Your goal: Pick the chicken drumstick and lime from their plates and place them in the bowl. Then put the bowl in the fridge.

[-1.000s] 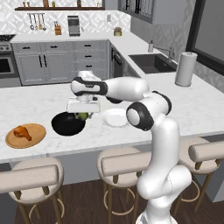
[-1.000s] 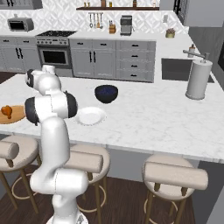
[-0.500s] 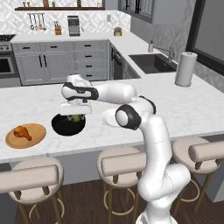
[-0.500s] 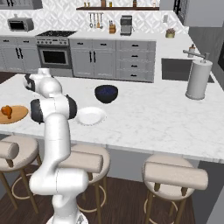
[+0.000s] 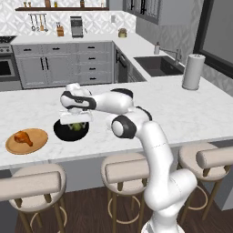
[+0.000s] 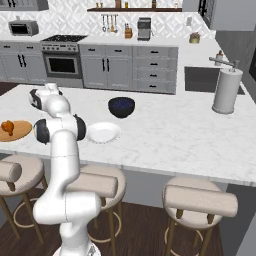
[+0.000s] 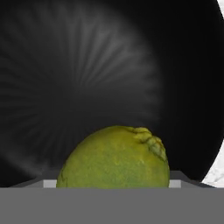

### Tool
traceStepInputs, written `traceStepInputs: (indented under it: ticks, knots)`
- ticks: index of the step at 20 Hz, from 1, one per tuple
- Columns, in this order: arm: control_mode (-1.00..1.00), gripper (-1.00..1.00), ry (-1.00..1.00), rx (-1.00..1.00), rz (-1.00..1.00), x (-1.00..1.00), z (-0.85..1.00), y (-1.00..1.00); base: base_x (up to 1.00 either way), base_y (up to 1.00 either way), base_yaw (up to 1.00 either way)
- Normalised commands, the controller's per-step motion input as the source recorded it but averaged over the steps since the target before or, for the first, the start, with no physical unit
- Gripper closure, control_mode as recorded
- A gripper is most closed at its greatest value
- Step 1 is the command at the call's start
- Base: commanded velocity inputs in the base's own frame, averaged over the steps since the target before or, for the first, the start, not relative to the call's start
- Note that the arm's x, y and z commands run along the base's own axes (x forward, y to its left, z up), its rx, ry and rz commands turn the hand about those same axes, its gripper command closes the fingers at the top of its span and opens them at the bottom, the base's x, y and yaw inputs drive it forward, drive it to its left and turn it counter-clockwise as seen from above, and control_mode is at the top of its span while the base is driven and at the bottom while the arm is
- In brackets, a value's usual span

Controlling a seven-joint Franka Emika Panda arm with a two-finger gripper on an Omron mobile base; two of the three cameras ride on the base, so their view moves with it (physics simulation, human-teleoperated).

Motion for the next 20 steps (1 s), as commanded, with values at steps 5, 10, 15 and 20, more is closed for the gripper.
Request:
traceStepInputs:
  ticks: [5, 10, 15, 20]
  knots:
    - [-1.0, -1.0, 0.0, -0.01, 0.0, 0.05, -0.21, 0.07, 0.0, 0.0, 0.0]
    - [-1.0, -1.0, -0.01, 0.0, 0.0, -0.19, 0.0, 0.0, 0.0, 0.0, 0.0]
    - [-1.0, -1.0, -0.09, 0.0, 0.0, -0.45, 0.0, 0.0, 0.0, 0.0, 0.0]
    - [-1.0, -1.0, -0.08, 0.04, -0.01, -0.79, 0.23, -0.5, 0.0, 0.0, 0.0]
